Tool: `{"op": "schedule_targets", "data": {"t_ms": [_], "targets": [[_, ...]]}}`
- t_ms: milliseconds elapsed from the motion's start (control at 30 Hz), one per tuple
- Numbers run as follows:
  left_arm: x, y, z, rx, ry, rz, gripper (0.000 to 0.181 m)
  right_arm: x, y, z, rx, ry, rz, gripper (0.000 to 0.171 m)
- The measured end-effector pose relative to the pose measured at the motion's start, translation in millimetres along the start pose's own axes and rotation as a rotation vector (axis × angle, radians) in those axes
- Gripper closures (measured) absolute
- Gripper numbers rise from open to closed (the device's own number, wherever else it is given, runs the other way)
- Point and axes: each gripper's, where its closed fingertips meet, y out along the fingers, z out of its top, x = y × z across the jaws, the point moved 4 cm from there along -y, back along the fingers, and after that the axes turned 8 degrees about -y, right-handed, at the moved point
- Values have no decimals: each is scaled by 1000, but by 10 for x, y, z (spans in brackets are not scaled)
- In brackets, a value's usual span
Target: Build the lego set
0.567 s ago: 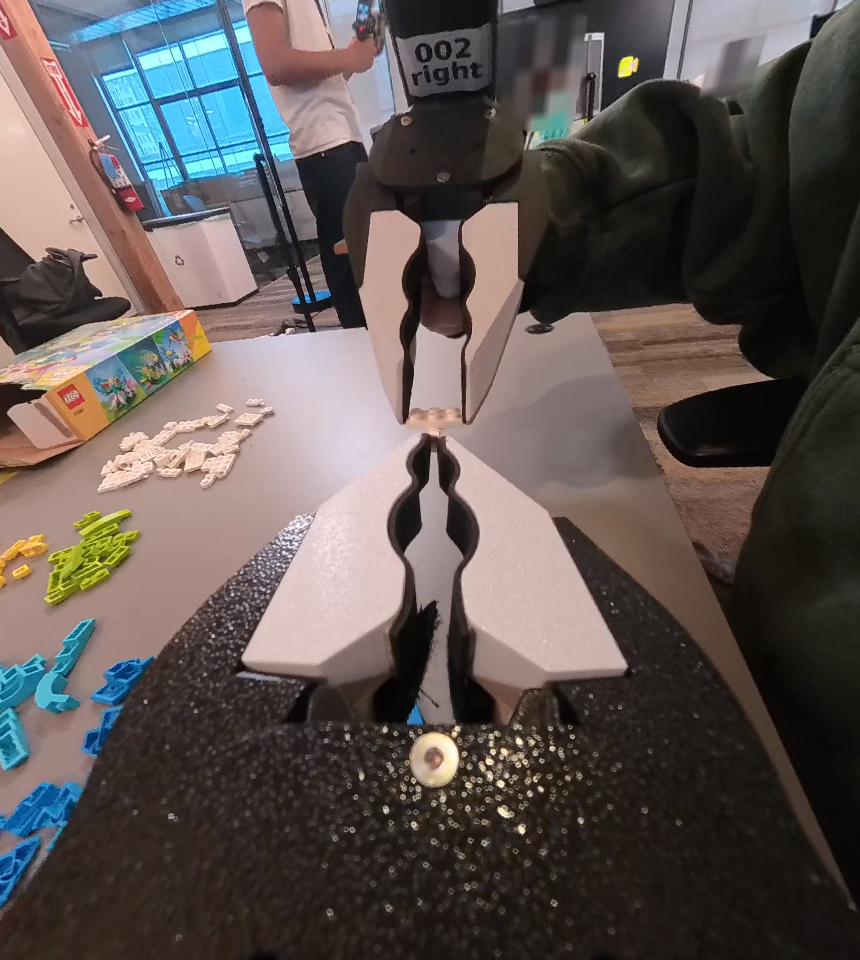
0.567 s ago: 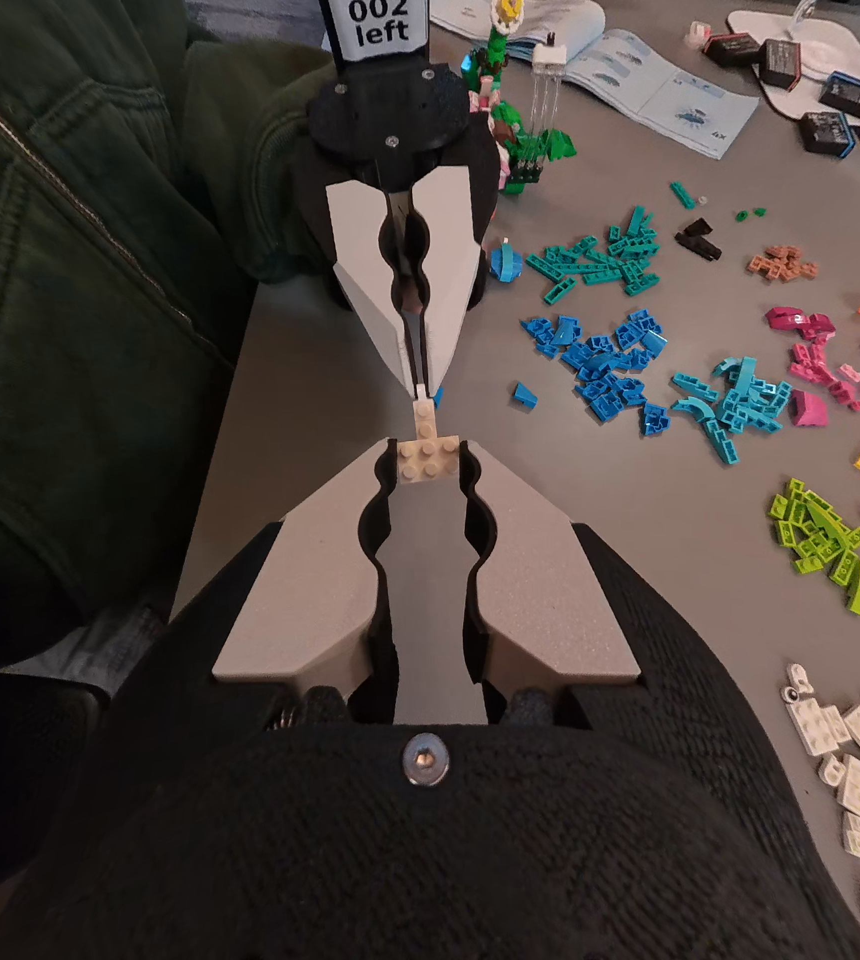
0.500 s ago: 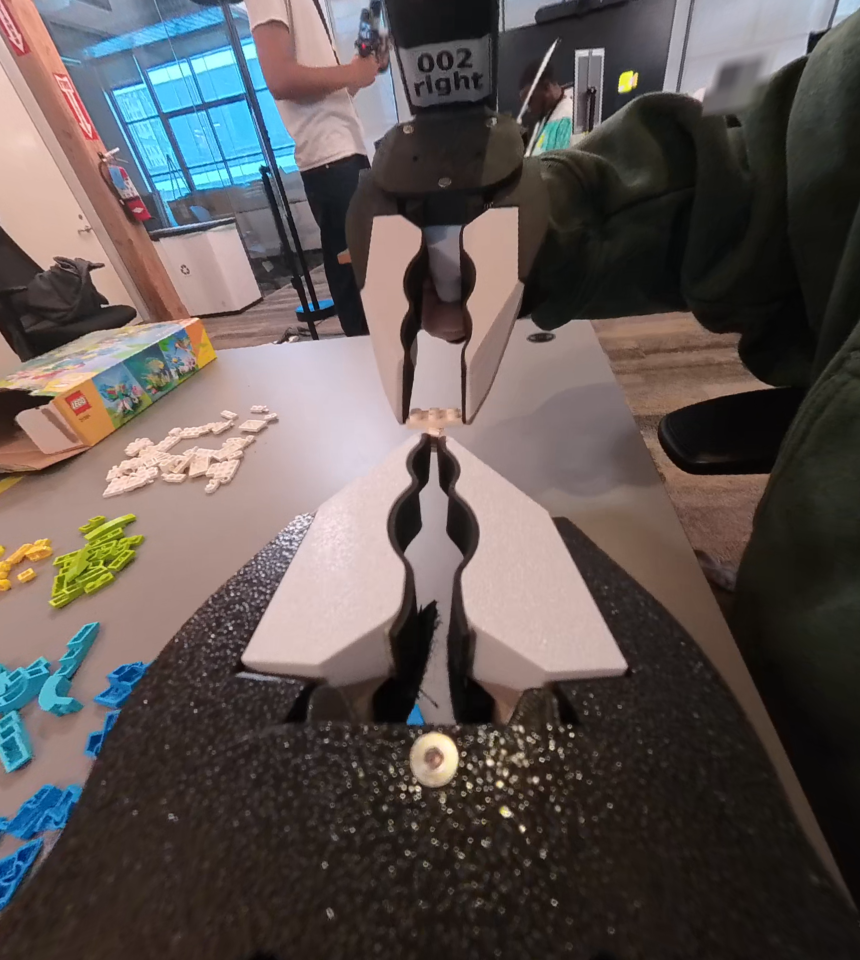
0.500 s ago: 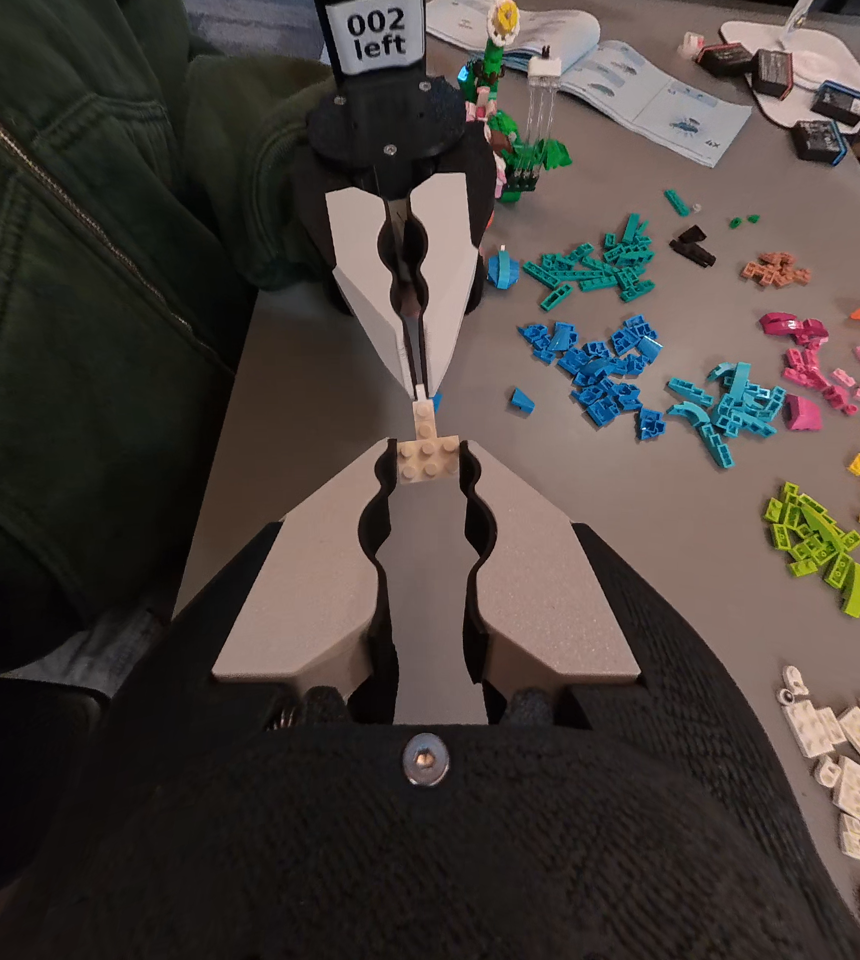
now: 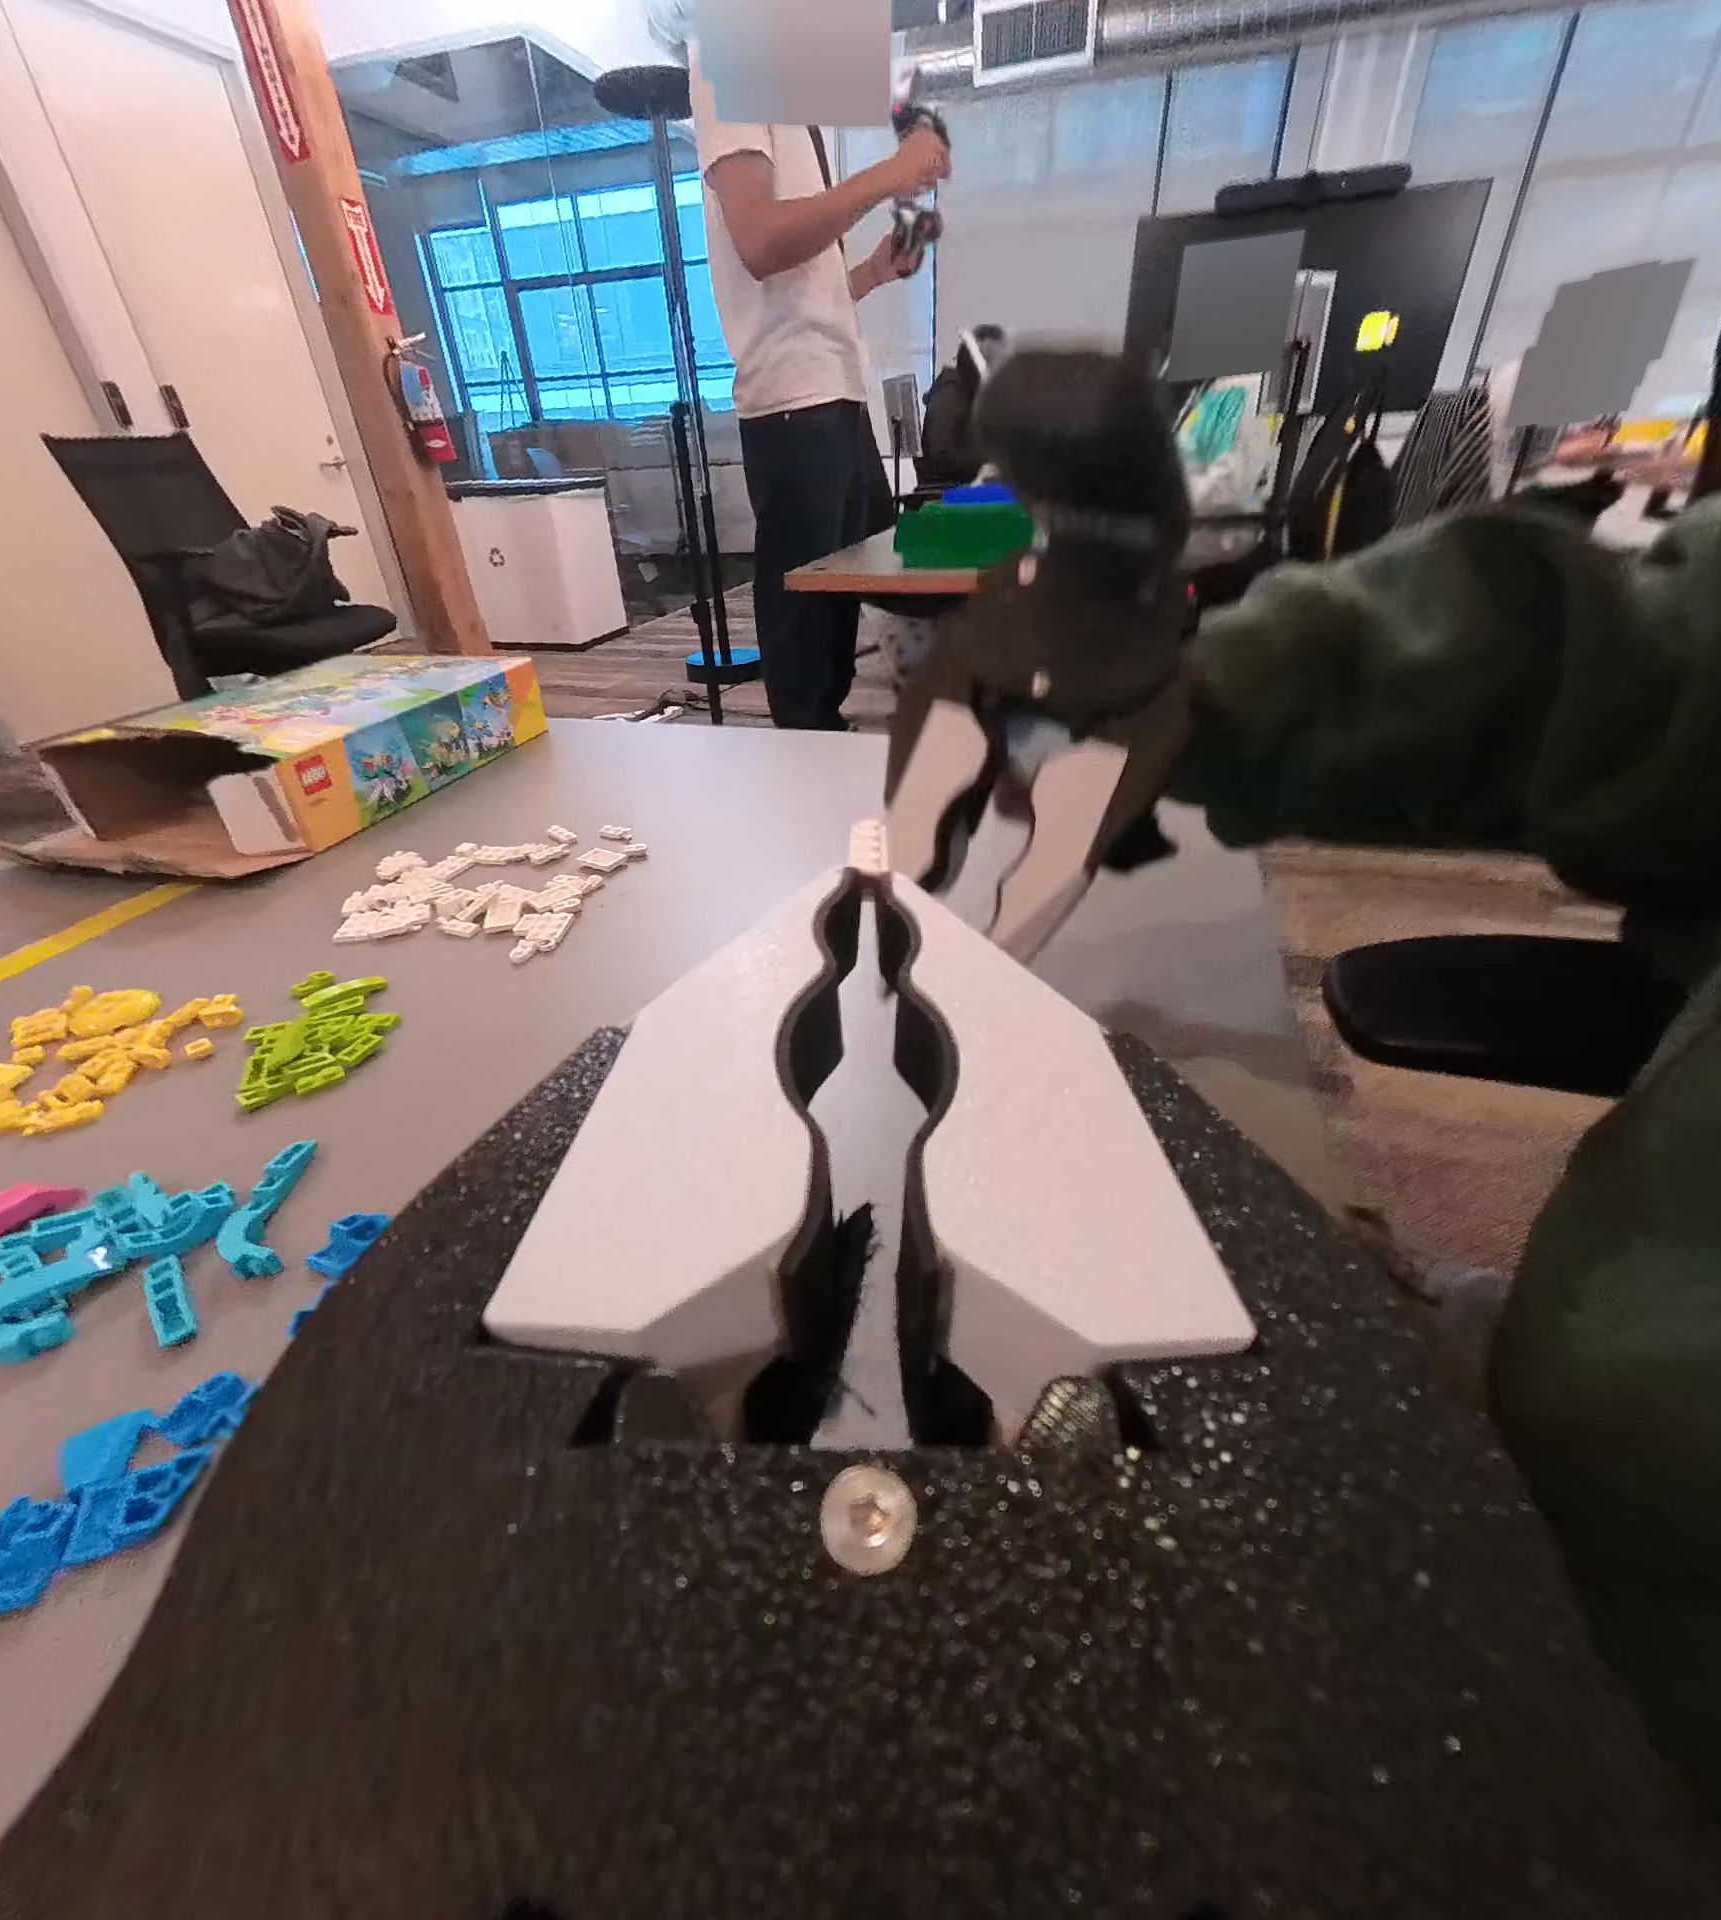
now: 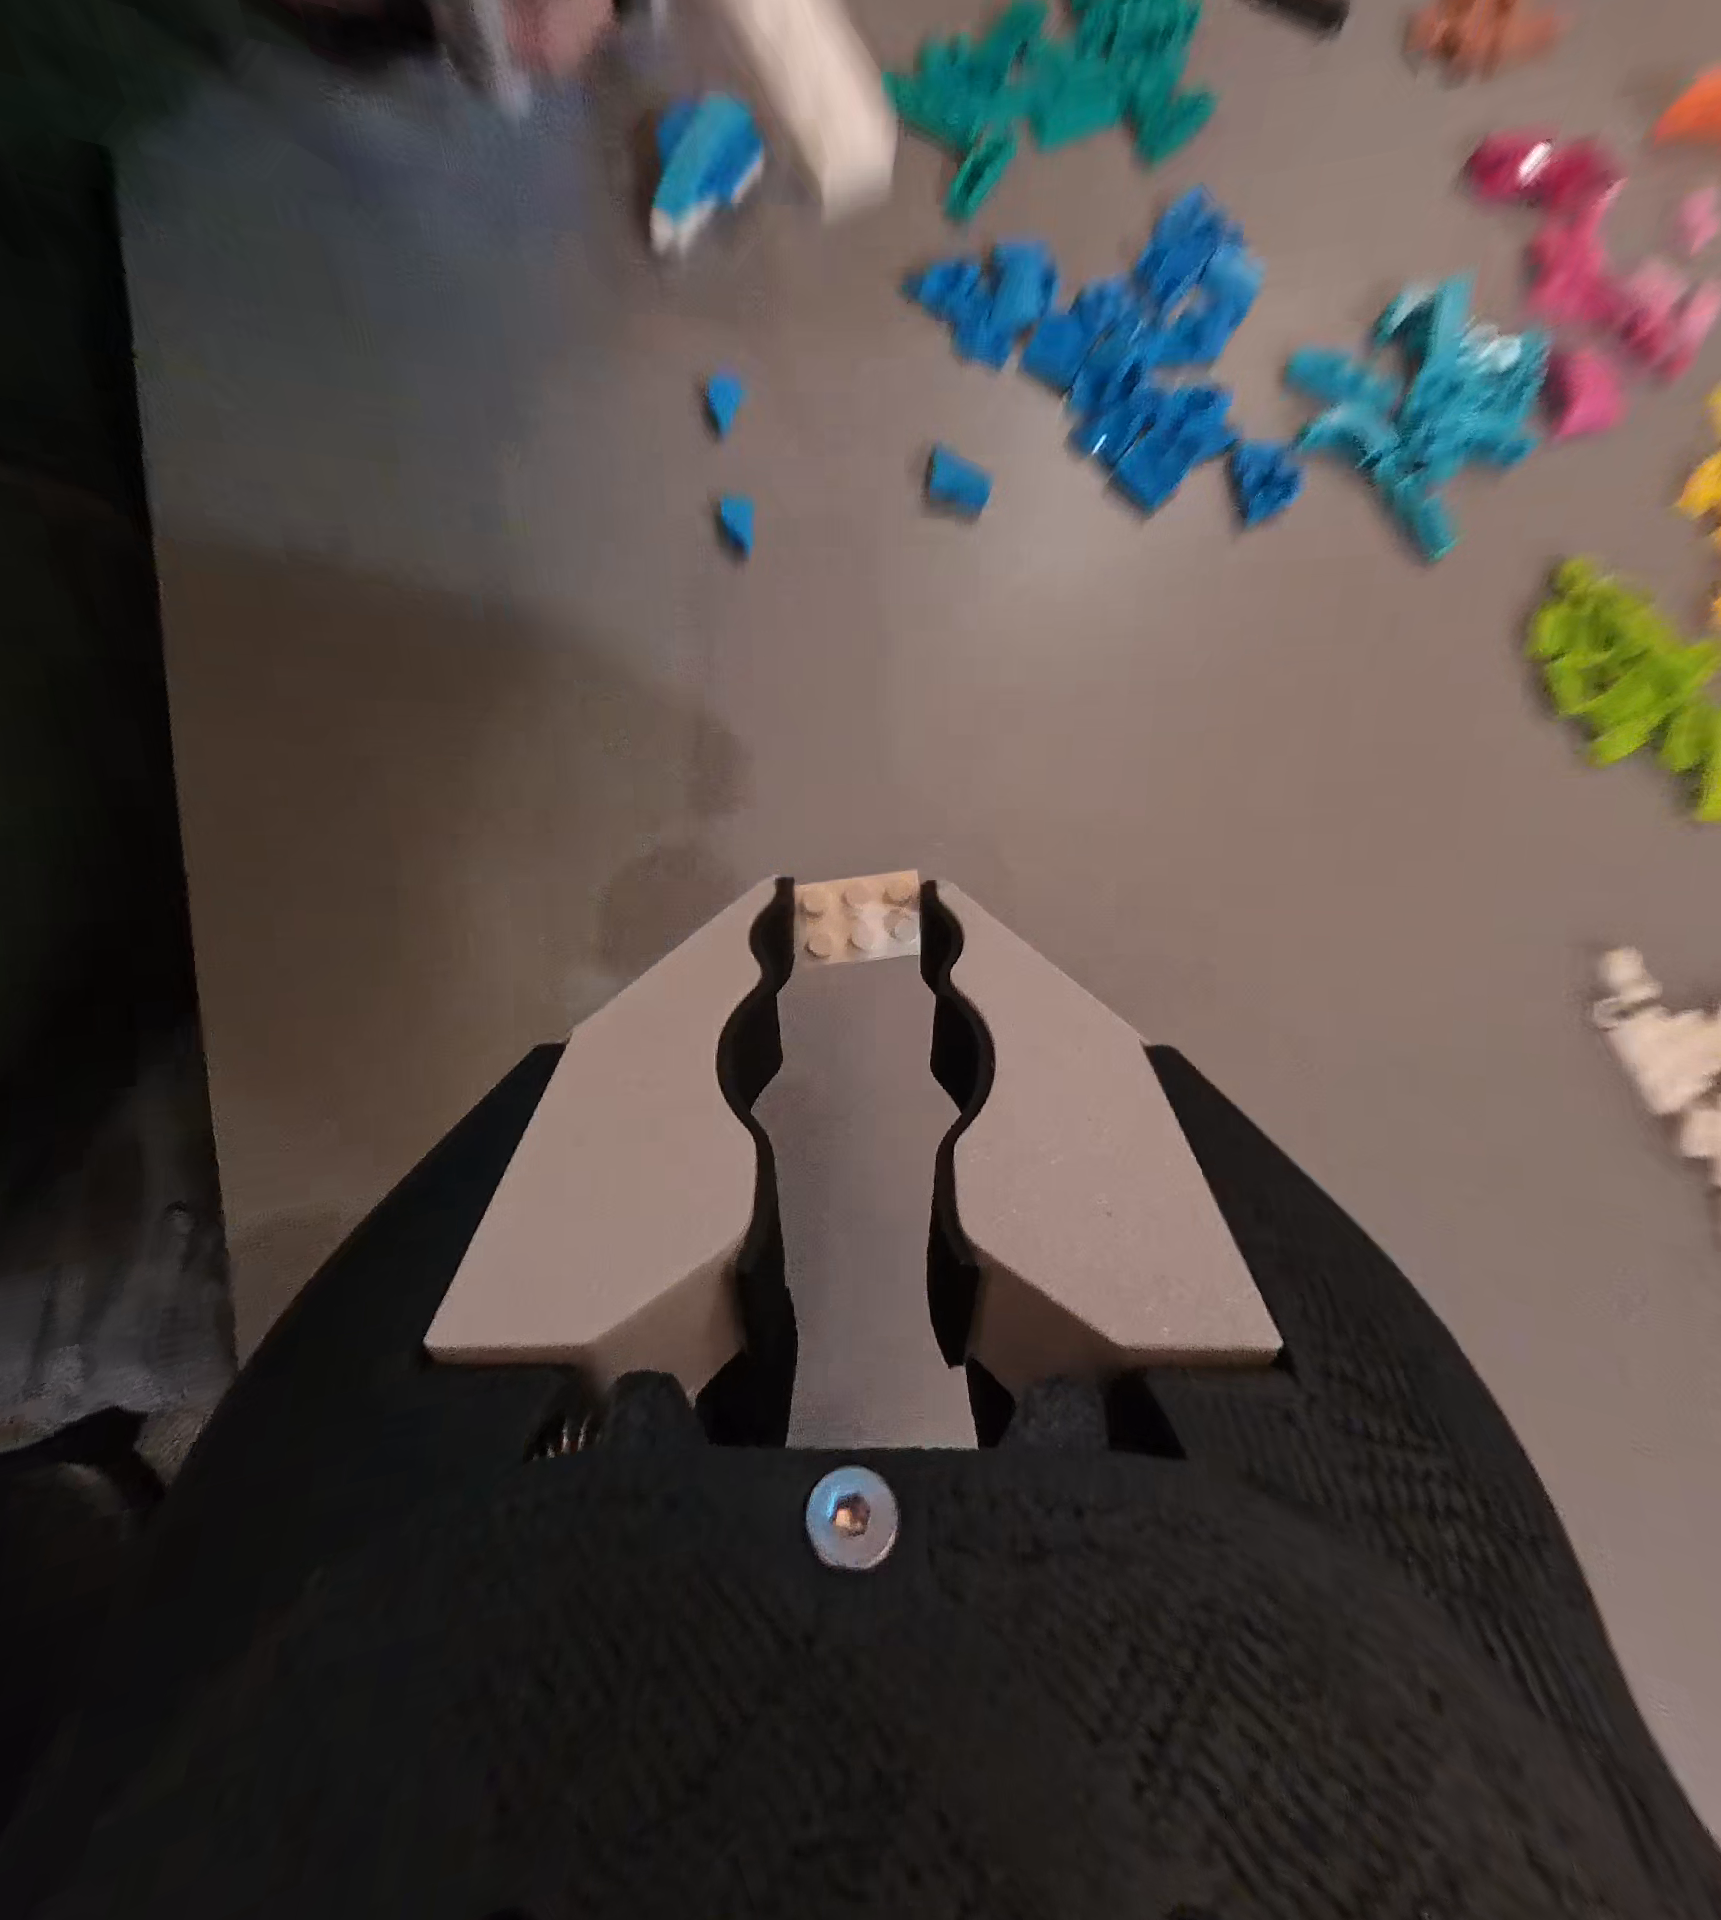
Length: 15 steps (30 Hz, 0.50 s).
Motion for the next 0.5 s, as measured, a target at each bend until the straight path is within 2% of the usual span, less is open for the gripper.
{"op": "schedule_targets", "data": {"t_ms": [33,200,300,400,500], "targets": [[21,-32,28,4,-17,-3,181,-47,77,-74,-21,-2,1,149],[168,-159,139,14,-19,-7,181,-143,228,-178,-10,42,9,148],[230,-199,179,10,-35,-1,181,-124,130,-66,-5,30,-77,131],[291,-226,221,8,-79,-6,181,-120,-197,430,98,-173,-343,114],[345,-221,260,18,-158,-20,181,-349,-493,1033,174,-528,-624,125]]}}
